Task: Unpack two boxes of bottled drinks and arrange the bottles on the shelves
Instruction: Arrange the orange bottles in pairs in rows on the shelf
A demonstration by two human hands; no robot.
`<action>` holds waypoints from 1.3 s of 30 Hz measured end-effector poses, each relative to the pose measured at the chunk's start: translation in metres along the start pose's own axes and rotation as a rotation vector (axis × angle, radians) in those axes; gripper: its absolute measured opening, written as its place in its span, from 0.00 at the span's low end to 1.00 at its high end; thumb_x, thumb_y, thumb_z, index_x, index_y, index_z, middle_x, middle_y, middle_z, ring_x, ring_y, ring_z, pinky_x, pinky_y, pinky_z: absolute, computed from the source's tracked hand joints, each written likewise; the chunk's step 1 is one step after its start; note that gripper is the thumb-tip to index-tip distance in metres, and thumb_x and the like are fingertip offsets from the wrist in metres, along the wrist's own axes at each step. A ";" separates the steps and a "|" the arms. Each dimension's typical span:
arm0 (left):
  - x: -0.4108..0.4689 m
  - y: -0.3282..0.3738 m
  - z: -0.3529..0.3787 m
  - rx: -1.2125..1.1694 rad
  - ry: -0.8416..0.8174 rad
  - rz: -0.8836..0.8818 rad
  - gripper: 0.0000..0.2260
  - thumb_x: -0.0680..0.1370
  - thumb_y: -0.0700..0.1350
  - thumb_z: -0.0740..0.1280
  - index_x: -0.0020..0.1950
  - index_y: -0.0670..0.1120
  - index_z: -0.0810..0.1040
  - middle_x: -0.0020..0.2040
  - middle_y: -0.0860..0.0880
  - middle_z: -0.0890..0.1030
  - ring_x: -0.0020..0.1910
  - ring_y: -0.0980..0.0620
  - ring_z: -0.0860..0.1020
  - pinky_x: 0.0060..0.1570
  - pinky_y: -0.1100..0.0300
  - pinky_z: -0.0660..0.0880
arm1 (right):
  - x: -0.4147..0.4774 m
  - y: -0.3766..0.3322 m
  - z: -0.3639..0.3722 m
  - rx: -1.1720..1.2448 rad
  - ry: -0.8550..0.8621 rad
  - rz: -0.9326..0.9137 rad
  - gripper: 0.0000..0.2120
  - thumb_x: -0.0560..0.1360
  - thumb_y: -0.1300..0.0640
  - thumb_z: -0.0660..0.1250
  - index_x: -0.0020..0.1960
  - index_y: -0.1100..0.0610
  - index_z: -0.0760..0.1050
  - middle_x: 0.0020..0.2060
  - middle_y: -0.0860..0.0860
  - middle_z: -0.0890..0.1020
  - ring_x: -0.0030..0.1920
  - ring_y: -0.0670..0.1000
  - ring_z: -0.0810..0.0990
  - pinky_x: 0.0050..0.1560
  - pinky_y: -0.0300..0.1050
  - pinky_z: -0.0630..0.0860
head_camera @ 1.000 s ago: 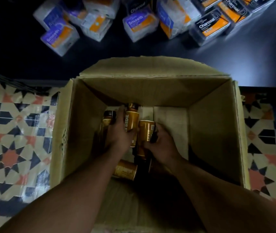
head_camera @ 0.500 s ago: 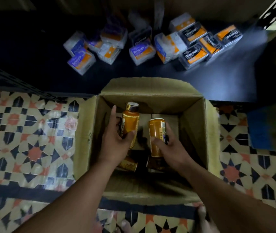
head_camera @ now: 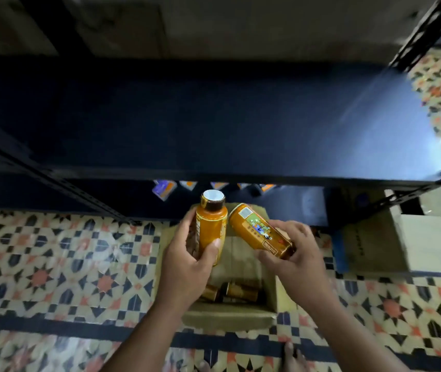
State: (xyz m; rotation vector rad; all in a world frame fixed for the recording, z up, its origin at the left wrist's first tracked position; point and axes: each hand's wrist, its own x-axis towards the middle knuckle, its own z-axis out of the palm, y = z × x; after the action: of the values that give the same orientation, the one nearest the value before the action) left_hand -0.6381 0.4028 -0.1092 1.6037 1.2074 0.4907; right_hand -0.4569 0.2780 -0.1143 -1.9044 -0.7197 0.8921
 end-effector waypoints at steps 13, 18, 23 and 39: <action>-0.103 0.303 -0.141 -0.265 0.022 0.315 0.29 0.77 0.38 0.73 0.70 0.63 0.68 0.64 0.60 0.78 0.62 0.65 0.77 0.57 0.70 0.75 | -0.119 -0.320 -0.137 -0.004 0.266 -0.450 0.33 0.63 0.54 0.85 0.61 0.41 0.71 0.54 0.30 0.74 0.55 0.37 0.77 0.48 0.27 0.73; -0.107 0.380 -0.174 -0.258 0.025 0.473 0.29 0.78 0.38 0.73 0.72 0.60 0.68 0.64 0.61 0.78 0.63 0.64 0.77 0.61 0.66 0.76 | -0.127 -0.406 -0.163 0.058 0.315 -0.627 0.38 0.65 0.55 0.85 0.66 0.42 0.66 0.55 0.28 0.72 0.57 0.39 0.77 0.54 0.35 0.76; -0.092 0.426 -0.191 -0.232 -0.026 0.553 0.34 0.77 0.39 0.73 0.78 0.58 0.62 0.69 0.60 0.75 0.66 0.65 0.74 0.64 0.63 0.74 | -0.119 -0.451 -0.176 0.099 0.256 -0.683 0.36 0.70 0.58 0.81 0.68 0.41 0.64 0.55 0.33 0.75 0.57 0.42 0.79 0.54 0.39 0.79; 0.014 0.464 -0.142 -0.151 -0.029 0.497 0.44 0.78 0.36 0.72 0.77 0.69 0.51 0.70 0.68 0.67 0.69 0.72 0.67 0.73 0.59 0.65 | 0.010 -0.455 -0.208 -0.056 0.188 -0.639 0.36 0.75 0.58 0.77 0.69 0.31 0.62 0.61 0.39 0.79 0.62 0.42 0.78 0.64 0.49 0.79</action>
State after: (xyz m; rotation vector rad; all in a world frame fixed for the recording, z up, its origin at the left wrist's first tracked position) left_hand -0.5299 0.4959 0.3549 1.7690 0.7218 0.8476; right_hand -0.3400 0.3872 0.3603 -1.6174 -1.1516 0.2906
